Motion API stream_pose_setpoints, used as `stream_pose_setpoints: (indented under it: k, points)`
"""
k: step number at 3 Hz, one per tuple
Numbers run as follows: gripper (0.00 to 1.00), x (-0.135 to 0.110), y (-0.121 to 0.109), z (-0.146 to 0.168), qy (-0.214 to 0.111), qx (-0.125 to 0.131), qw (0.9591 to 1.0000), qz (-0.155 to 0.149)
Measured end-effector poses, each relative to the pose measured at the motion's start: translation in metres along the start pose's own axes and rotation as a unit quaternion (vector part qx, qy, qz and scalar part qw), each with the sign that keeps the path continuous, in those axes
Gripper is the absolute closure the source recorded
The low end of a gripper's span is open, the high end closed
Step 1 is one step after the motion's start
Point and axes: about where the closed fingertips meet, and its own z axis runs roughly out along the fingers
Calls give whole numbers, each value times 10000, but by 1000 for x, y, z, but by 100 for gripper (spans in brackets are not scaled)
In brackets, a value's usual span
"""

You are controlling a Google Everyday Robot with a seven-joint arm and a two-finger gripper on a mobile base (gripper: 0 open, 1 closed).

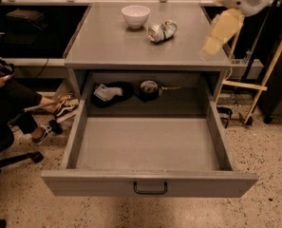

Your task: Place 7up can into top drawer

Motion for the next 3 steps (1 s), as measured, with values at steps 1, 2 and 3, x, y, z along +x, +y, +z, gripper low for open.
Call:
stream_pose_setpoints:
  k: [1, 2, 3]
  points:
    - [0, -30, -50, 63, -287, -189, 9987, 380]
    - [0, -56, -109, 111, -786, 76, 9932, 861]
    - [0, -56, -109, 111, -785, 74, 9932, 861]
